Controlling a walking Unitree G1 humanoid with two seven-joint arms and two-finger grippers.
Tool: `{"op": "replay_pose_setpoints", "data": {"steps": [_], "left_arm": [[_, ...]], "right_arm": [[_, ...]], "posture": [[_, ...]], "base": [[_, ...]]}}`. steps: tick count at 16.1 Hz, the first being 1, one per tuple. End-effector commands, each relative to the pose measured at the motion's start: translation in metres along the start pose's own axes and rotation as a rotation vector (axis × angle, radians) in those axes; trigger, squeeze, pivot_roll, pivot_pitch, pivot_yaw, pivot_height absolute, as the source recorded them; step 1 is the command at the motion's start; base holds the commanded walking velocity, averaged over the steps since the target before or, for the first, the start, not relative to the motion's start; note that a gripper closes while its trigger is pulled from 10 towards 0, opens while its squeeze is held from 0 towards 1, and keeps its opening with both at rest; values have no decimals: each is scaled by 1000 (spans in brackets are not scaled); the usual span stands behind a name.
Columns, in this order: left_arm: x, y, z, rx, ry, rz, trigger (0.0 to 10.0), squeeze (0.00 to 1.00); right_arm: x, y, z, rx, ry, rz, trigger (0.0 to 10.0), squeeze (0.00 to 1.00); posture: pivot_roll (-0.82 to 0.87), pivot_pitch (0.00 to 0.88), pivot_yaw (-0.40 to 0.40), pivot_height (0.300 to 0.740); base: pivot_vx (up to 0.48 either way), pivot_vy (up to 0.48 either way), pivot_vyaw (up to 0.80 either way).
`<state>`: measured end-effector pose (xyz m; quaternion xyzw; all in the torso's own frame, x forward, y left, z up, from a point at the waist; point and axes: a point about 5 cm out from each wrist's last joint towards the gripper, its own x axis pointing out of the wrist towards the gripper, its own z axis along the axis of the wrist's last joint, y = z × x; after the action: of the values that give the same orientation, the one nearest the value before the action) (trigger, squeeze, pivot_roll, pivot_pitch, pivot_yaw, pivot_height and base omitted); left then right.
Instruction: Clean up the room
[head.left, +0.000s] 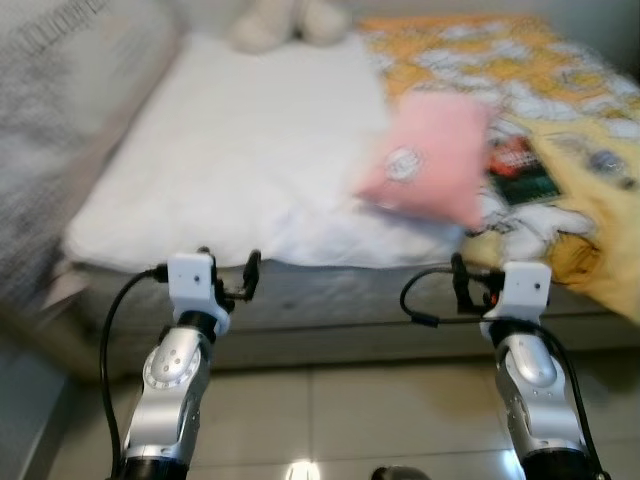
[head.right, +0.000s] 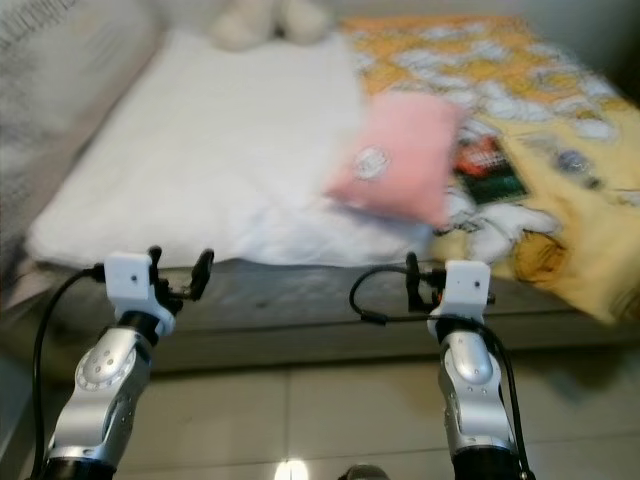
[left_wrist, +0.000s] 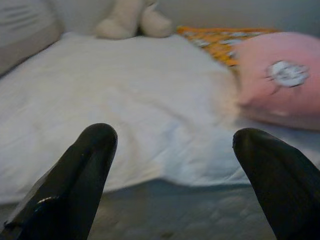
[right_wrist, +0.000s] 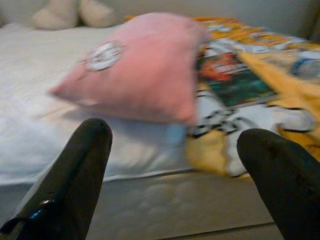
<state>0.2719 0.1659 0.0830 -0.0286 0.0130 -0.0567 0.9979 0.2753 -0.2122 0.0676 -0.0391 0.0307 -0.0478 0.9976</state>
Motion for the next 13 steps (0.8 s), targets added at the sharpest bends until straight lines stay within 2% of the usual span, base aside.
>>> {"op": "replay_pose_setpoints", "data": {"steps": [1,4,6,13], "left_arm": [[2,-3,9,-23,-54,4,10000,0],[0,-3,15,-30,-90,5,10000,0],[3,-9,17,-28,-97,-19,10000,0],[5,-12,18,-24,-94,-35,10000,0]], "right_arm": [[3,-3,13,-10,-70,-6,10000,0],[4,-10,32,-25,-175,-26,10000,0],[7,-8,31,-19,-153,-20,10000,0],[9,-7,31,-28,-145,-21,10000,0]], "posture": [[-127,0,76,740],[-128,0,72,740],[-128,0,71,740],[-133,0,76,740]], "base": [[394,-270,0],[436,0,0],[446,0,0],[447,0,0]]}}
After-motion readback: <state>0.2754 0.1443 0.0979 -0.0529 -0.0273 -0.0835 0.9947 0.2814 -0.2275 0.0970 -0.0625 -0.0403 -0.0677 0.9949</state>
